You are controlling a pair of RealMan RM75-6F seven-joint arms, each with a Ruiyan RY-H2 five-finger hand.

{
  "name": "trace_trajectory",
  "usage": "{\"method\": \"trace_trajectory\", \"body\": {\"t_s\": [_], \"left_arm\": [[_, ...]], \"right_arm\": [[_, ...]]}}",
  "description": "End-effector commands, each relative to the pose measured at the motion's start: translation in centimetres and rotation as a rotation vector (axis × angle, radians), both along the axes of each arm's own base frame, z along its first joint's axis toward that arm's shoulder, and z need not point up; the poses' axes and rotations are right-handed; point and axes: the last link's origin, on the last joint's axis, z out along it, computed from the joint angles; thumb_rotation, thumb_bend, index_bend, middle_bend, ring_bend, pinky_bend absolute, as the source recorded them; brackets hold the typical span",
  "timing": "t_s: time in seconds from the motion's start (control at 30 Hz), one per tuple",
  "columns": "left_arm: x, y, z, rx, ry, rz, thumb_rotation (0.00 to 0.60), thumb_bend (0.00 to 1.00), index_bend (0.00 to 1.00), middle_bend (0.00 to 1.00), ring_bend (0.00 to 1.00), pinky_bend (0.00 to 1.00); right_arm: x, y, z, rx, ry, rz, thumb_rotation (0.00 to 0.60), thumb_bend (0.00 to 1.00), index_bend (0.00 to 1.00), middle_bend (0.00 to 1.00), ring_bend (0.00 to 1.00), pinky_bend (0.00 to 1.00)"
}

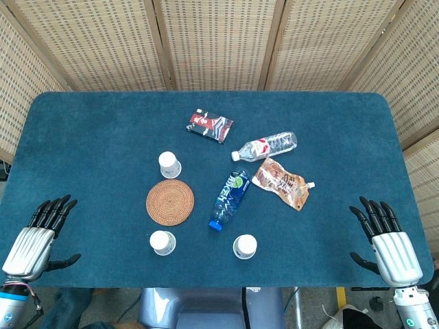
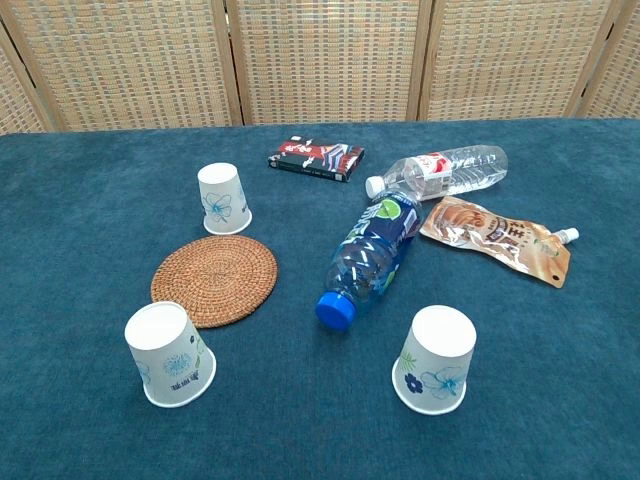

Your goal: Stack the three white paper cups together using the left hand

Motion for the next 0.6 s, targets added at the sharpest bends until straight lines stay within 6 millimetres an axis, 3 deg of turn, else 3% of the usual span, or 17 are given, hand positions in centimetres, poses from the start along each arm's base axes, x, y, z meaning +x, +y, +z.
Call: {"method": "trace_trajectory", "body": {"t_s": [0.03, 0.23, 0.5, 0.6], "left_arm": [[0.0, 0.0, 0.0, -0.001, 0.001, 0.000, 0.600, 0.00, 0.00, 0.00, 0.00, 0.00], [0.1, 0.3, -0.4, -0.034, 0.011, -0.020, 0.600, 0.00, 0.00, 0.00, 0.00, 0.00], [0.6, 4.5, -5.7, -0.281, 0.104, -0.243, 0.600, 0.00, 0.00, 0.00, 0.00, 0.00], [1.3, 5.8, -7.5, -0.343, 0.126, -0.344, 0.600, 0.00, 0.07, 0.00, 0.01, 0.03]], "right_arm": [[0.0, 0.0, 0.0, 0.000, 0.000, -0.001, 0.600, 0.00, 0.15, 0.00, 0.00, 0.00], [0.1, 0.2, -0.1, 0.009, -0.006, 0.000, 0.600, 0.00, 0.16, 0.00, 0.00, 0.00], [0.0, 0.0, -0.8, 0.022, 0.016, -0.007, 0.600, 0.00, 0.16, 0.00, 0.00, 0.00], [0.0, -0.1, -1.0, 0.018, 0.023, -0.014, 0.600, 0.00, 0.16, 0.00, 0.00, 0.00]]}}
